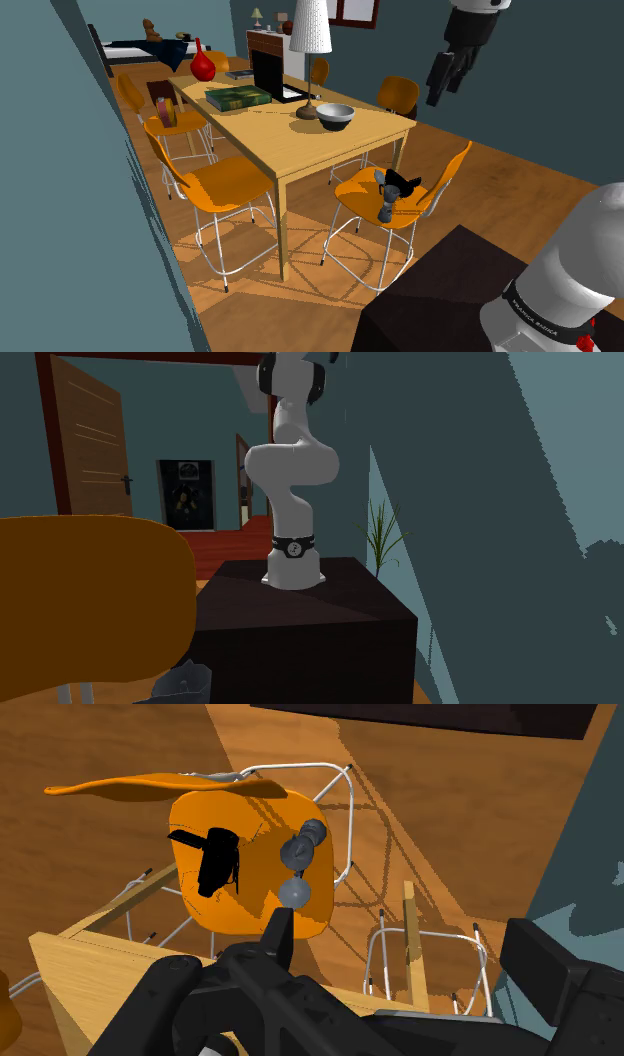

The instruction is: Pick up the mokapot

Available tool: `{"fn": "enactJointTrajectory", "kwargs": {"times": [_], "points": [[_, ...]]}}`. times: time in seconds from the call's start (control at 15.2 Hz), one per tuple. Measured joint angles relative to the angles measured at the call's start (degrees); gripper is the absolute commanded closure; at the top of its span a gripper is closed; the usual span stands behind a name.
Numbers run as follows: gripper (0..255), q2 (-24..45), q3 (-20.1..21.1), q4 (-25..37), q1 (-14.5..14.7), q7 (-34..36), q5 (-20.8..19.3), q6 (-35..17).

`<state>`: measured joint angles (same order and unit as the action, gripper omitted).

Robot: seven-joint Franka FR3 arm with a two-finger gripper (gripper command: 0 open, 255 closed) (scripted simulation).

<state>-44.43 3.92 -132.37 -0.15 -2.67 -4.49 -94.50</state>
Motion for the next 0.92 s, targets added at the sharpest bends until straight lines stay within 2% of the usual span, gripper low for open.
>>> {"fn": "enactJointTrajectory", "kwargs": {"times": [0.26,0.92], "points": [[0,1.3,-0.4,-2.6,-0.3,-0.3,-0.8,-3.6],[0,12.8,-2.3,-11.9,-2.7,-1.0,-5.5,-22.8]]}}
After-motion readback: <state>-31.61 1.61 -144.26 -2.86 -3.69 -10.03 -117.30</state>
